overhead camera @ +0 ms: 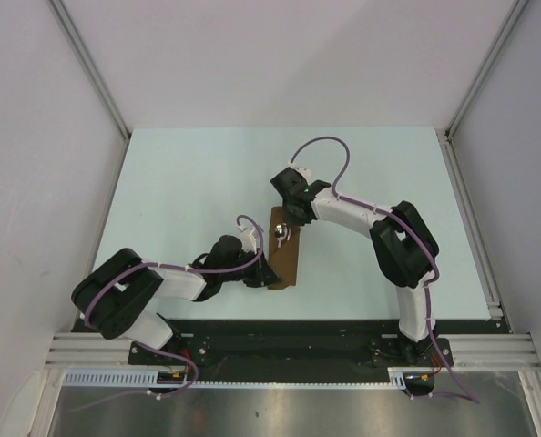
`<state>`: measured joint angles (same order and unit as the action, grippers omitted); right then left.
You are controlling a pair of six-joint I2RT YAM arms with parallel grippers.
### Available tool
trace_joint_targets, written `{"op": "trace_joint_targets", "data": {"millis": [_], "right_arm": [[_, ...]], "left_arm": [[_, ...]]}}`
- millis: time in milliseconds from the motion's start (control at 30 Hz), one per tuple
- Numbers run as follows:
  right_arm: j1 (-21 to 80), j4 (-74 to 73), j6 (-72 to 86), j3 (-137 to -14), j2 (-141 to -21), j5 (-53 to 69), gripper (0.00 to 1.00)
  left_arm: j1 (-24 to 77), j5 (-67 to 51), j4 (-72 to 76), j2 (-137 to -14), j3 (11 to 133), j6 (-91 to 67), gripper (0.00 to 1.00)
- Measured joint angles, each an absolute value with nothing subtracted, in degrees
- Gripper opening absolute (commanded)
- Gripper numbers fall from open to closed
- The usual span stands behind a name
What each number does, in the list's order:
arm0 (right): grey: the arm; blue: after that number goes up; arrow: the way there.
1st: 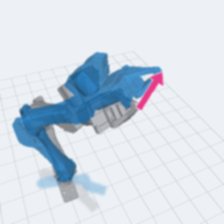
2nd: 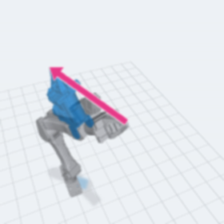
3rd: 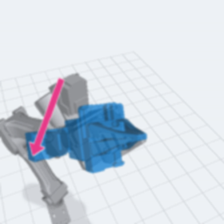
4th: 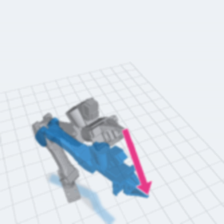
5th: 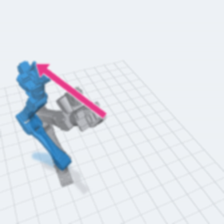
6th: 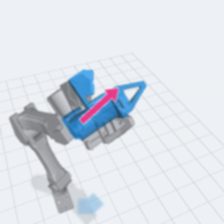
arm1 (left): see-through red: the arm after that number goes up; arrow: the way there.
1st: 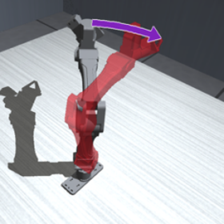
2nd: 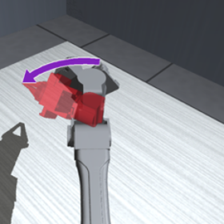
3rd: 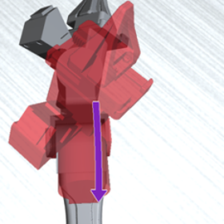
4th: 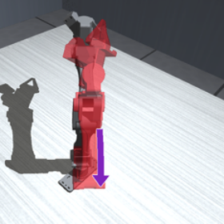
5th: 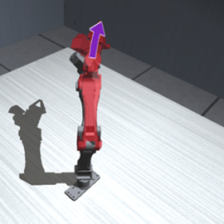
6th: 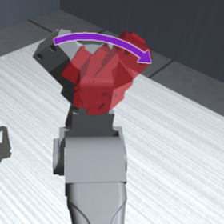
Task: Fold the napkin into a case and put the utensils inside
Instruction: Insert the fork into the folded napkin.
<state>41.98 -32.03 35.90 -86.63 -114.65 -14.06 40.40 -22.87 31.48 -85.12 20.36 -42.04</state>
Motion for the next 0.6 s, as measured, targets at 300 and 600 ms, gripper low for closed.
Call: {"op": "trace_joint_targets", "data": {"millis": [300, 600], "right_arm": [[43.33, -32.75, 37.95, -85.08, -114.59, -12.95, 0.00], [44.58, -32.86, 39.22, -83.53, -114.34, -12.82, 0.08]], "left_arm": [[40.40, -22.87, 31.68, -85.12, 20.36, -42.04, 0.00], [40.40, -22.87, 31.68, -85.12, 20.36, -42.06, 0.00]]}}
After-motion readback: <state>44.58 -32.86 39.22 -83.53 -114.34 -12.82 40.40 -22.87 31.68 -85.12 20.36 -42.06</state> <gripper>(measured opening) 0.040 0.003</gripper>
